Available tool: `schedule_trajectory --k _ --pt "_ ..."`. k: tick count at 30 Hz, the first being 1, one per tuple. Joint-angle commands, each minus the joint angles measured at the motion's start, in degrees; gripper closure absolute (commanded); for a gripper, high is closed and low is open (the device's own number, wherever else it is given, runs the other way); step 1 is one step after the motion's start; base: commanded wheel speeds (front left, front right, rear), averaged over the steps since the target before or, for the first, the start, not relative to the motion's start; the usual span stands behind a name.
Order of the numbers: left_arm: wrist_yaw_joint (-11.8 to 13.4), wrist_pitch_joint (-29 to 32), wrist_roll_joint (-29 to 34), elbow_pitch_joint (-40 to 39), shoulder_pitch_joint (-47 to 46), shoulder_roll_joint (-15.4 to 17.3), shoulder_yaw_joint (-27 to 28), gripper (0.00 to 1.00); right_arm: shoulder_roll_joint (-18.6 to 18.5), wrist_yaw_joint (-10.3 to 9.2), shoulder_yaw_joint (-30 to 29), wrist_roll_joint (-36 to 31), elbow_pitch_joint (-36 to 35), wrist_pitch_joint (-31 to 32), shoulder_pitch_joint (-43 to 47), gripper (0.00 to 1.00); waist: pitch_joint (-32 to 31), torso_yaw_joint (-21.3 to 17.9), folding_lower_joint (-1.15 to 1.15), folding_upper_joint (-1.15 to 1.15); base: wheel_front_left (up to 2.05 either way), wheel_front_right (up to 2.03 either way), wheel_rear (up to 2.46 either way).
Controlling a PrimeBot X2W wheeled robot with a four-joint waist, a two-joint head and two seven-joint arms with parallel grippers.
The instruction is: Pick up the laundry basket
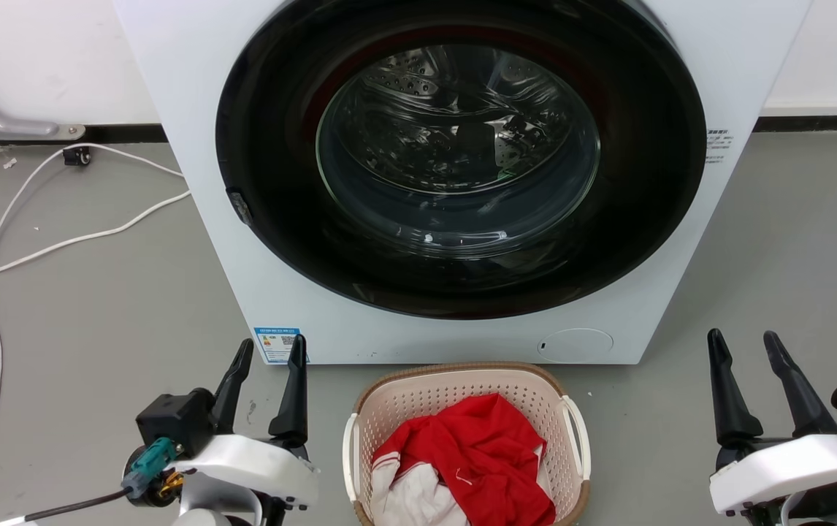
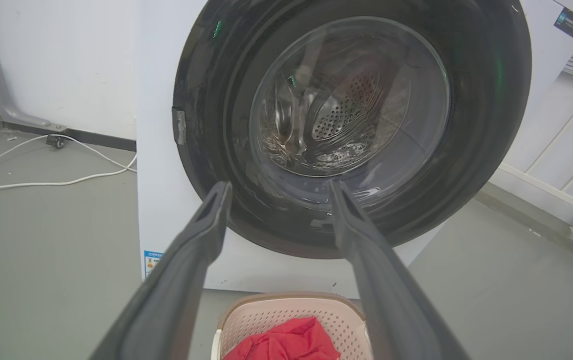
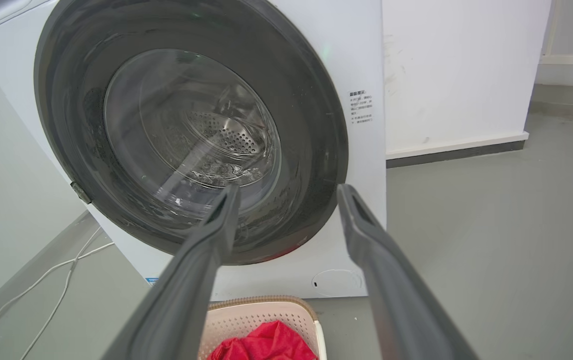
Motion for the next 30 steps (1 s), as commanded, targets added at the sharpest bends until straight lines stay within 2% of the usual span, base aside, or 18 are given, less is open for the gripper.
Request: schedule_trajectory --k 1,24,30 --pt "0.4 -0.6 1.5 -0.2 -0.5 0.4 -0.2 0.0 0.0 0.01 -0.1 -1.6 -0.9 -0.2 0.0 0.0 0.0 0.0 0.0 0.0 0.0 0.0 0.0" --pt "2.8 -3.4 12.3 1.0 0.3 0.7 -1.8 0.0 0.1 0.0 0.4 -12.1 -2.7 -0.2 1.9 0.0 -0.3 -0.2 0.0 0.0 0.0 0.0 0.0" --pt "2.7 -4.1 14.1 1.1 0.5 0.5 -1.8 0.0 0.1 0.0 0.3 -14.0 -2.3 -1.0 2.1 0.0 -0.4 -0.2 0.0 0.0 0.0 0.0 0.0"
